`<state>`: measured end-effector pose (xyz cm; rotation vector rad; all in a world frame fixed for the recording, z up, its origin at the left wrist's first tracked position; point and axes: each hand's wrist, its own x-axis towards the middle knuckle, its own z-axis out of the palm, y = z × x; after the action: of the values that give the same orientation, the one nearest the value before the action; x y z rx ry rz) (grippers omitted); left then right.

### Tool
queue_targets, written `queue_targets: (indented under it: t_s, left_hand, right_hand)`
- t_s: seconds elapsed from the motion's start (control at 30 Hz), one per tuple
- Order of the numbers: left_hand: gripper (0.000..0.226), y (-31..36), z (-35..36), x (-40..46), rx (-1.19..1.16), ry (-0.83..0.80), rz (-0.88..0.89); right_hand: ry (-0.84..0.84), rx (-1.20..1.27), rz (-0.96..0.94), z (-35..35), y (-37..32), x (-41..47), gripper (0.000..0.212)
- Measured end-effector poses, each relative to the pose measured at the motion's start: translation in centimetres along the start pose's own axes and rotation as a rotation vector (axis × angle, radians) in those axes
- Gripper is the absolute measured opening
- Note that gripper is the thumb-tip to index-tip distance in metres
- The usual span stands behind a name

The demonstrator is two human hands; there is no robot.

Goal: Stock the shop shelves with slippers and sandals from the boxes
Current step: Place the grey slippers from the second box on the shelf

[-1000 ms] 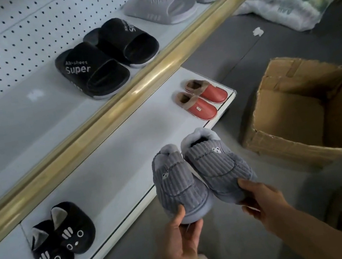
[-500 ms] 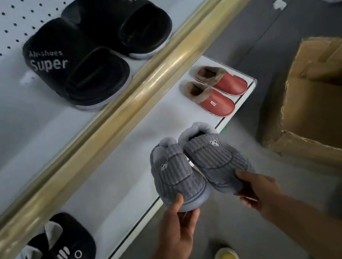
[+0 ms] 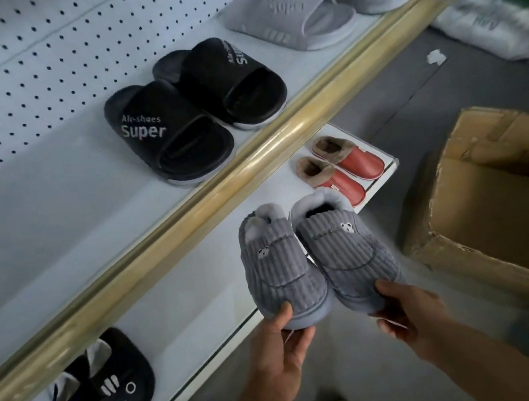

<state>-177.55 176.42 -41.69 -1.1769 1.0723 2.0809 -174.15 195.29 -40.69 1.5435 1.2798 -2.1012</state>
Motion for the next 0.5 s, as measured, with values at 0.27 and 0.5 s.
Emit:
queue_targets:
  t_s: [0.27,0.5]
  left_hand:
    - [0.02,-1.1,-2.8,-7.6,0.042,-0.129,0.069]
    - [0.028,-3.0,-6.6,-14.0,0.091,-0.157,0.076]
  right_hand:
    - [-0.098,0.048,-0.053,-2.6,1.5,-8.2,0.01]
    - [-0.196,0.116,-0.048,-4.7,4.6,-13.7,0.019]
